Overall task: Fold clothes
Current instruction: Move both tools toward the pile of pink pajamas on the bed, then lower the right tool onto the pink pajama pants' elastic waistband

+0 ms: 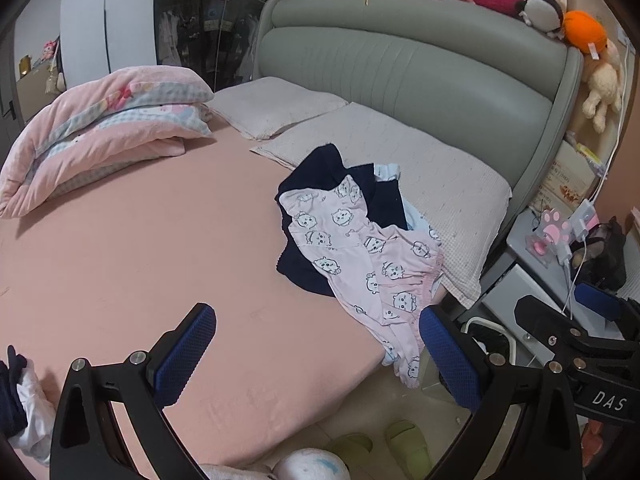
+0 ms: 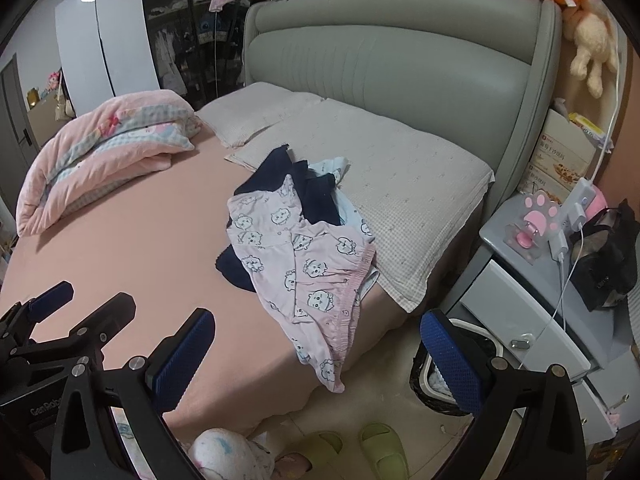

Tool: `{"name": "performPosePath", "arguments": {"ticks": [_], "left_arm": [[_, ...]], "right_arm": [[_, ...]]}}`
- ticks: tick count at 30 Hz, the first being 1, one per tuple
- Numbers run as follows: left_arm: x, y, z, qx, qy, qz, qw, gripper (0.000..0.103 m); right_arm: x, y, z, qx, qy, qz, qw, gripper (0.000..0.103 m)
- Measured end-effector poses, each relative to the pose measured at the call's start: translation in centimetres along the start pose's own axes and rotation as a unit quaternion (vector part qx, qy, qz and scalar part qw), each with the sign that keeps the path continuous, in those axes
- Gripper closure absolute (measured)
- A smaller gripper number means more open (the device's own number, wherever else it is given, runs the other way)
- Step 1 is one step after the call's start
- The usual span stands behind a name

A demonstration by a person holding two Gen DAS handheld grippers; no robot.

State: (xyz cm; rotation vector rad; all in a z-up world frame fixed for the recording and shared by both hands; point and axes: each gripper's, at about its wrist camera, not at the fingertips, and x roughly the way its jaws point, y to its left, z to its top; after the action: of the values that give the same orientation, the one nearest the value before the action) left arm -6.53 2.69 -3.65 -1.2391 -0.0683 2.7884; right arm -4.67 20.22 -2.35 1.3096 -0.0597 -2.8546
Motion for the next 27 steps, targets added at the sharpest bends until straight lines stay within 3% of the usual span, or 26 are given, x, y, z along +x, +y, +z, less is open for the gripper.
{"name": "performPosePath", "arguments": {"ticks": [15,27], "left_arm": [[7.5,-1.2,-0.3,-0.005,0.061,-0.020,0.9979,0.000],[13.1,-2.4,-0.3,-0.017,0.131,-0.044,0.9902,0.000]], "right_arm": [[6.1,-2.5,0.3,0.022,0.047,-0.007,0.999,0.000],[10.6,-4.6,0.3,0.052,0.088,0.010,0.995,0.000]]}}
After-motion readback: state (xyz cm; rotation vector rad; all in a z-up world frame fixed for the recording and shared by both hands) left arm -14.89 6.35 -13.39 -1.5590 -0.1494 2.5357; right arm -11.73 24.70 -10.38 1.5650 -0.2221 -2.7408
